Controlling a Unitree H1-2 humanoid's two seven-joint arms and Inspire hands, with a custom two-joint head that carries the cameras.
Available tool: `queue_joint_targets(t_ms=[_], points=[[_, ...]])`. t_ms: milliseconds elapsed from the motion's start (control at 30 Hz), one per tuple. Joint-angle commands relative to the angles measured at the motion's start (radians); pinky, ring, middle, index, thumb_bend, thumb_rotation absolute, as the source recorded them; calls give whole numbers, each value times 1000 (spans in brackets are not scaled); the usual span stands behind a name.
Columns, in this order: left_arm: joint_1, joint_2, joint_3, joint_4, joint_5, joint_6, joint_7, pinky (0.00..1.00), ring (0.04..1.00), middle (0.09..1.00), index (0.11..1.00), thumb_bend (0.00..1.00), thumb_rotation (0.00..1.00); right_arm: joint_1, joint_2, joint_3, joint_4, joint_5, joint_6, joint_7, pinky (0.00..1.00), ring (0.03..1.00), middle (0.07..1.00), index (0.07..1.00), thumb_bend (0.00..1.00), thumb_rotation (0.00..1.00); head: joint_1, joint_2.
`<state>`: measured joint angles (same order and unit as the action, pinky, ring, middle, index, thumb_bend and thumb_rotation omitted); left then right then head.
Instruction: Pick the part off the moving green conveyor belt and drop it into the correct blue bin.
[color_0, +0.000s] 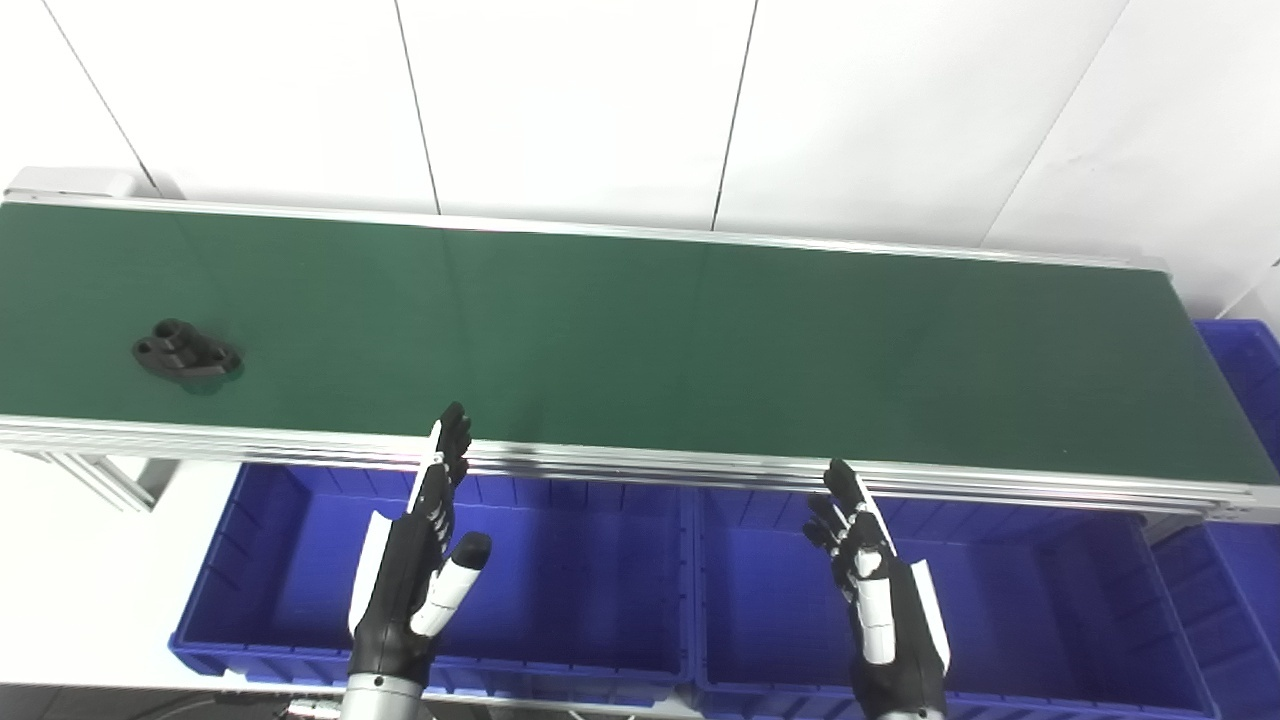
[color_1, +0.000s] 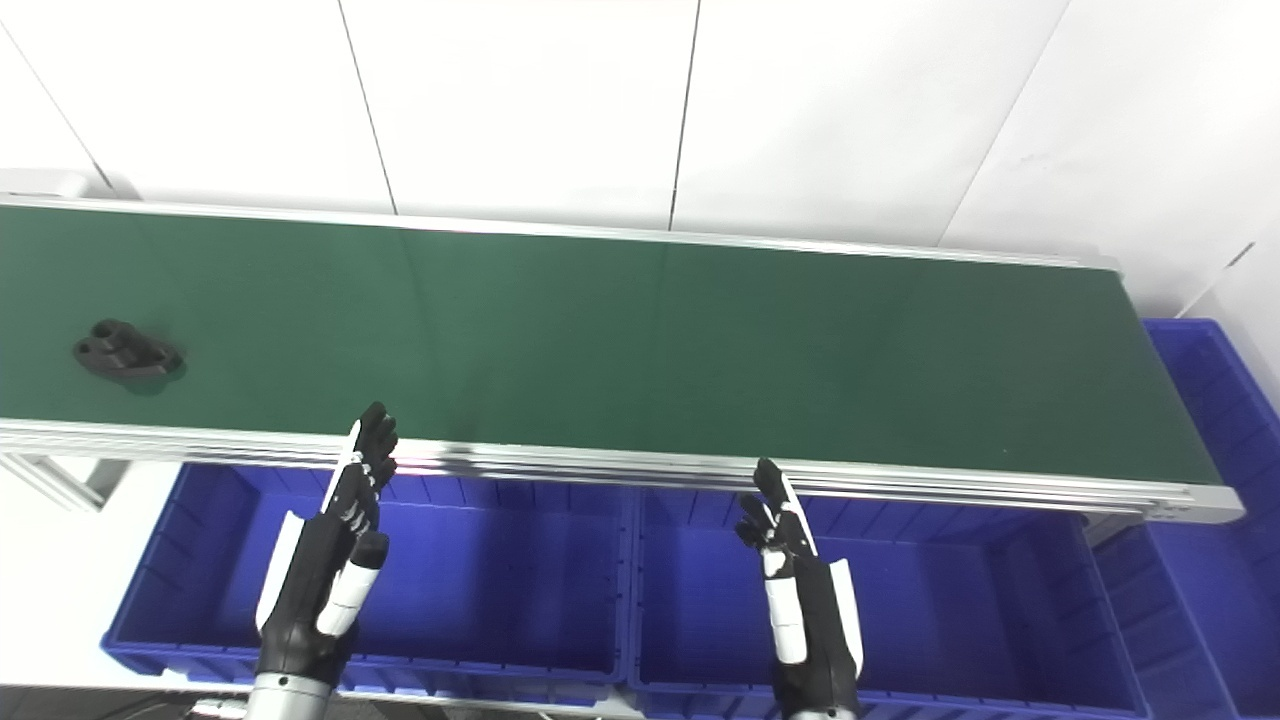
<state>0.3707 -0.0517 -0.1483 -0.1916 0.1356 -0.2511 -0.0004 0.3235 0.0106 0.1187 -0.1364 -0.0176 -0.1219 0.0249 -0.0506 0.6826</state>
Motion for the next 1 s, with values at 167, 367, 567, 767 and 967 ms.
queue_joint_targets(t_ms=[167,367,567,767,967], points=[[-5,8,-6,-19,12,-30,1,1000,1000,1000,1000,895,911,-8,0,3,-27,0,-8,9,888,925,968,958,879,1000,3,-11],[-2,8,-8,-25,20,-27,2,1000,1000,1000,1000,902,929,-6,2,3,-33,0,-3,9,891,927,970,959,877,1000,-4,-10],[0,3,-9,-23,26,-24,5,1000,1000,1000,1000,893,922,-5,1,4,-28,3,-9,12,895,931,970,962,865,1000,-4,-18],[1,-2,-9,-21,37,-23,10,1000,1000,1000,1000,892,928,-5,-1,2,-26,2,-11,13,893,931,970,962,860,1000,0,-19],[1,2,-11,-23,31,-17,3,1000,1000,1000,1000,891,933,-10,-2,3,-18,2,-12,14,894,931,971,961,867,1000,-3,-22]])
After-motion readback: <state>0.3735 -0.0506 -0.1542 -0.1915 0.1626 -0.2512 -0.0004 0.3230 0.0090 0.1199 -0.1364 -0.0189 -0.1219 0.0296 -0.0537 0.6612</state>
